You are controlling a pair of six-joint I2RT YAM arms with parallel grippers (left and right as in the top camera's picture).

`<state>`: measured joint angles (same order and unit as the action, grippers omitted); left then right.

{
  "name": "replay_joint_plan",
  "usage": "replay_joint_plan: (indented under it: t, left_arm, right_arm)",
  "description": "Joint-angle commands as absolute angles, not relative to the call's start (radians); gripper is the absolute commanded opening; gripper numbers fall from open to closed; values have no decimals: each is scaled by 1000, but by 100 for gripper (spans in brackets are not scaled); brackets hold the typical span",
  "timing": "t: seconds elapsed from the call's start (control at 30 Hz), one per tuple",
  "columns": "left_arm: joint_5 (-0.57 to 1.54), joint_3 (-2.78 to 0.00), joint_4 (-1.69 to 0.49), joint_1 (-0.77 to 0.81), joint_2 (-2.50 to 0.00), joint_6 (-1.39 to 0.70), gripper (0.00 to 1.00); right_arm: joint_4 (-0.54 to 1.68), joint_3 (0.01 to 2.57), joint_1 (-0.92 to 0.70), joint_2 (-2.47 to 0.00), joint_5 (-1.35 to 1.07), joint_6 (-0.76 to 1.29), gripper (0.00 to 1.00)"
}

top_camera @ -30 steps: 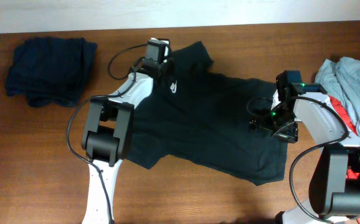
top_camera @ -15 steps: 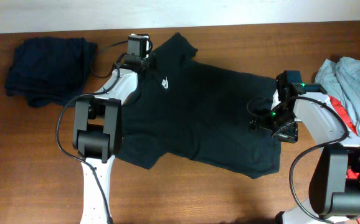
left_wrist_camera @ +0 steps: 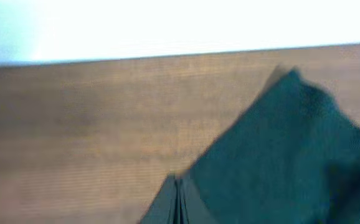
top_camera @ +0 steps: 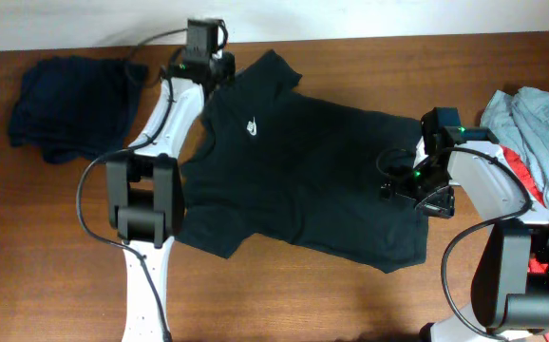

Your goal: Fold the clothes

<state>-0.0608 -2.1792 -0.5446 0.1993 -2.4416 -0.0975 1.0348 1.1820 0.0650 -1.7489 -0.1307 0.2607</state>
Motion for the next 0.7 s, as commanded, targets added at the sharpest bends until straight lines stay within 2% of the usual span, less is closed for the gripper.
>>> replay_joint_plan:
  t: [0.0, 0.2, 0.27, 0.3, 0.37, 0.4, 0.43, 0.63, 0.67]
  left_arm:
    - [-68, -2269, -694, 193, -2334, -120, 5]
    - [-58, -2286, -956, 193, -2297, -171, 5]
    - [-61, -2286, -1019, 189, -2298, -171, 8]
    - [-66, -2286, -1040, 186, -2298, -170, 13]
    - [-88, -2286, -1075, 177, -2298, -170, 36]
    - [-96, -2286, -1083, 173, -2298, -170, 56]
    - [-102, -2286, -1092, 168, -2298, -170, 99]
    - [-102, -2286, -1094, 167, -2298, -170, 99]
    - [-102, -2286, -1094, 167, -2298, -170, 99]
  right_arm:
    - [1031, 1198, 68, -1739, -120, 263, 99]
    - [1028, 1198, 68, -1739, -120, 263, 99]
    - [1013, 1198, 68, -1739, -120, 263, 99]
    - [1009, 1198, 68, -1739, -120, 263, 99]
    - [1007, 1198, 68, -1740, -120, 263, 99]
    - [1005, 1198, 68, -1740, -120, 263, 99]
    - [1002, 1198, 68, -1740, -123, 267, 99]
    - [942, 1198, 68, -1740, -138, 270, 99]
    - [918, 1198, 68, -1740, -154, 261, 95]
